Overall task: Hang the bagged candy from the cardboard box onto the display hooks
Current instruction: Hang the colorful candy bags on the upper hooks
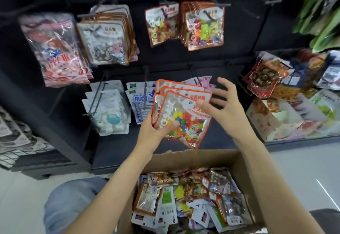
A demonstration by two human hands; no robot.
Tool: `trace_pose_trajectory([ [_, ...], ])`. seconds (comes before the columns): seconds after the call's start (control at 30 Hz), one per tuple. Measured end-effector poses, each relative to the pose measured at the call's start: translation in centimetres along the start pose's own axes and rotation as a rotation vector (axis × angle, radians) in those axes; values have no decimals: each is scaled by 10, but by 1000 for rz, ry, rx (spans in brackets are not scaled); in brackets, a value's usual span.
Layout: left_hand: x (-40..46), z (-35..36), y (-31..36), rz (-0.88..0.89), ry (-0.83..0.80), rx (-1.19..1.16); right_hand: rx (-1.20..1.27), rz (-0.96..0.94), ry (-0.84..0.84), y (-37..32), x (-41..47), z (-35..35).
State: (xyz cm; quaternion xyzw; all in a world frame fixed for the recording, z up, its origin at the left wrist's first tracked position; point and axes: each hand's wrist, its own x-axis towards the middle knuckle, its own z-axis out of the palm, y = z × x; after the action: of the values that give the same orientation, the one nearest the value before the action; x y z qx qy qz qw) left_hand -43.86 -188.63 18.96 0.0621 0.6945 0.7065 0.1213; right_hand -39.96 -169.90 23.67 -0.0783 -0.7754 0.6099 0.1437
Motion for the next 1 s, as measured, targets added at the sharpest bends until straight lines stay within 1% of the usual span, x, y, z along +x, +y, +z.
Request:
trace_pose_trajectory([
  [0.07,4,2,9,30,81,-55,-3,59,-25,4,-8,12],
  [0.13,4,3,17,61,108,-70,-28,40,-8,8,-11,27],
  [0.2,4,0,21,54,119,-53,-6,3,25,10,-8,34],
  [0.43,11,-26,27,-35,108,-98,43,-40,15,15,-2,37],
  [0.53,15,-30,23,-43,140,-1,52,-31,42,15,1,42],
  [0.6,20,-29,30,21,128,114,17,-48,98,10,10,46],
  [0.63,24,-27,36,63,124,151,-2,-71,132,5,18,47],
  [0.7,37,-23,53,142,131,114,-29,-139,179,-9,40,48],
  [0.77,51,-24,65,199,153,10,-52,-208,158,-25,64,51],
  [0.83,63,-28,71,236,196,-33,-90,-252,97,-39,84,58],
  [0.9,74,-33,74,260,246,-45,-111,-310,81,-47,97,67],
  [1.0,89,-38,77,230,294,-107,-145,-407,142,-50,112,75],
])
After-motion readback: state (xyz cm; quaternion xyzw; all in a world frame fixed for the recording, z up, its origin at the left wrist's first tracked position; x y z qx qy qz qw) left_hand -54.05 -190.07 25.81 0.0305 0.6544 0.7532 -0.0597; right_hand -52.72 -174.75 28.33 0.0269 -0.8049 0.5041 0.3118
